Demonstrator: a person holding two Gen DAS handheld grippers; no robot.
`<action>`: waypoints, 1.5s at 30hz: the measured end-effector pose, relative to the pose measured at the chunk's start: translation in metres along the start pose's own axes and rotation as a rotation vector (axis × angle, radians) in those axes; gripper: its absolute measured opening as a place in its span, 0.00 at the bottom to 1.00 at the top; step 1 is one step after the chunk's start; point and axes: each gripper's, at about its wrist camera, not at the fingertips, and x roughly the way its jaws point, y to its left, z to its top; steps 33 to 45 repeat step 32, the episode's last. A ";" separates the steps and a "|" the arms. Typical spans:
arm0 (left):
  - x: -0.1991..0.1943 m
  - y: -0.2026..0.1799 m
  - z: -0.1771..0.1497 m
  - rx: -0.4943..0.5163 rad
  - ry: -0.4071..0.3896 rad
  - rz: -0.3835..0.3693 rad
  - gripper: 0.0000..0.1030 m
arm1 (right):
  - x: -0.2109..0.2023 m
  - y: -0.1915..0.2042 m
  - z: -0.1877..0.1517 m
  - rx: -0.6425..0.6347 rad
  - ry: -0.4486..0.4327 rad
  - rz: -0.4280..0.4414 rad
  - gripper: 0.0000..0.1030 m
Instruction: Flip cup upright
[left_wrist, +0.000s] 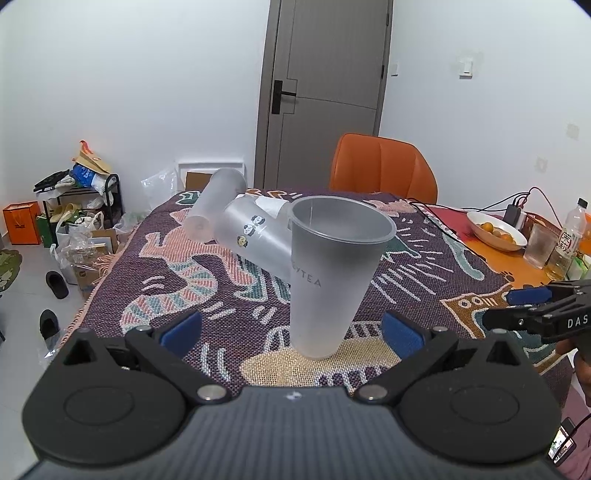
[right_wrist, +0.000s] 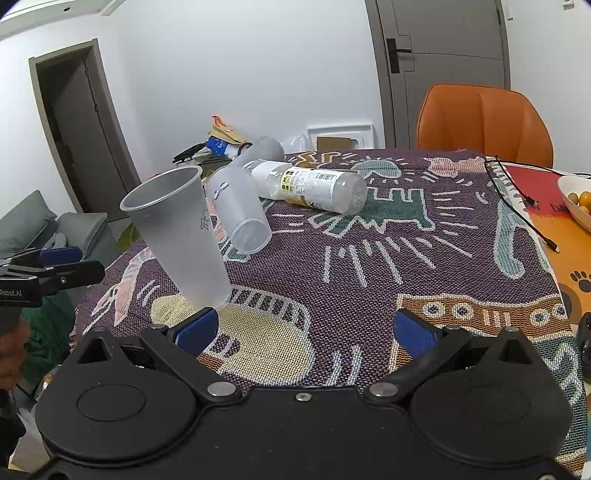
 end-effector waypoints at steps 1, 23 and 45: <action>0.000 0.000 0.000 0.001 0.001 0.001 1.00 | 0.000 0.000 0.000 -0.001 -0.001 0.000 1.00; -0.001 0.000 0.000 0.020 -0.004 0.011 1.00 | 0.001 0.000 0.000 0.004 0.001 0.005 1.00; 0.000 -0.001 0.000 0.022 -0.001 0.011 1.00 | 0.000 0.001 0.000 0.001 -0.001 0.006 1.00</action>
